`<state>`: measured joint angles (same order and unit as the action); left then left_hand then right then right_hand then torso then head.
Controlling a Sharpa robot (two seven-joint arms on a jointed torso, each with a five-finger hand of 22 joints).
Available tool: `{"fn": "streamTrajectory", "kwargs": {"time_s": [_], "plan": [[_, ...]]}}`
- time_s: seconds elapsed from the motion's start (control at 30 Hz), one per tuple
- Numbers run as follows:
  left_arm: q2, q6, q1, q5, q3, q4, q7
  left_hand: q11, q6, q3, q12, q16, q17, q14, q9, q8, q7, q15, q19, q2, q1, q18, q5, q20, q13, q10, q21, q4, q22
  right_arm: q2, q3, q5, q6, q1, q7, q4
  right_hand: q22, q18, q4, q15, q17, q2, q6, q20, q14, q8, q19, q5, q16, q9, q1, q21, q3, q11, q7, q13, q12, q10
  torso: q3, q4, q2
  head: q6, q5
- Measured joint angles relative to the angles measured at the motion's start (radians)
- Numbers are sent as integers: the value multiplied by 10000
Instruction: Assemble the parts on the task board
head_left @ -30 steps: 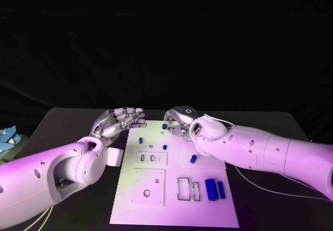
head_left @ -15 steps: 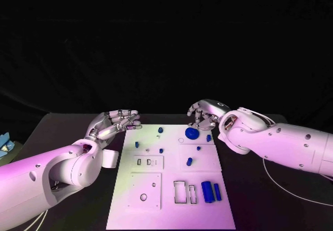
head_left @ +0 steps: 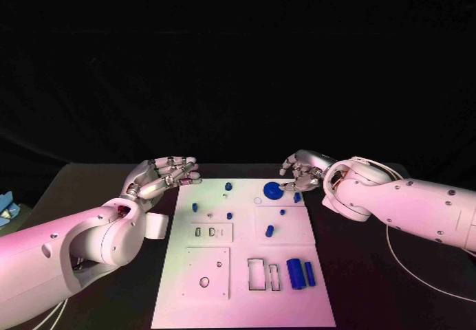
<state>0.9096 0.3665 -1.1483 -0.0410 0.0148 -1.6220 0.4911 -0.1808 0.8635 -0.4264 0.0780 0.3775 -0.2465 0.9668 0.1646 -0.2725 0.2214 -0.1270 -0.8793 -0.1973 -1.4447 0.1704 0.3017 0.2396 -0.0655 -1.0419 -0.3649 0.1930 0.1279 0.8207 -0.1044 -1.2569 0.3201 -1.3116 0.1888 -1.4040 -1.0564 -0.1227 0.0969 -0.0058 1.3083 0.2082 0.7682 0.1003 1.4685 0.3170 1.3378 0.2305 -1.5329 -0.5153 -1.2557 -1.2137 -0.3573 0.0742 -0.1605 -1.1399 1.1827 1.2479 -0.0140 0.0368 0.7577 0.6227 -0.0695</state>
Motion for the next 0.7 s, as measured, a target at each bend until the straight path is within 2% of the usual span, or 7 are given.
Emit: {"fn": "streamTrajectory", "kwargs": {"time_s": [0.37, 0.7], "plan": [[-5, -4, 0, 1, 0, 16, -42, 0, 0, -29, -49, 0, -11, 0, -10, 32, 0, 0, 0, 0, 0, 0, 0, 0, 0, 0, 0, -29, 0, -627, -78, 189, -6, 330, 7, 641, -10, -1, 28, 40, -1, -21, -129, 0, -39, 0, -1, 40, -27, -12, -86, 0, 28, 37, -58, -63, 76, -37, -7, 2, 13, 83, 69], [-5, -2, 1, 3, 0, 25, -60, 0, 0, -29, -49, 0, -10, 0, -10, 41, 0, 0, 0, 0, 0, 0, 0, 0, 0, 0, 0, -29, 0, -920, -98, 159, 93, 454, -13, 873, -11, -2, 27, 40, -3, -12, -201, 1, -40, 0, -1, 40, -27, -19, -94, 0, 27, 37, -59, -69, 76, -37, -14, 8, 3, 128, 84]]}}
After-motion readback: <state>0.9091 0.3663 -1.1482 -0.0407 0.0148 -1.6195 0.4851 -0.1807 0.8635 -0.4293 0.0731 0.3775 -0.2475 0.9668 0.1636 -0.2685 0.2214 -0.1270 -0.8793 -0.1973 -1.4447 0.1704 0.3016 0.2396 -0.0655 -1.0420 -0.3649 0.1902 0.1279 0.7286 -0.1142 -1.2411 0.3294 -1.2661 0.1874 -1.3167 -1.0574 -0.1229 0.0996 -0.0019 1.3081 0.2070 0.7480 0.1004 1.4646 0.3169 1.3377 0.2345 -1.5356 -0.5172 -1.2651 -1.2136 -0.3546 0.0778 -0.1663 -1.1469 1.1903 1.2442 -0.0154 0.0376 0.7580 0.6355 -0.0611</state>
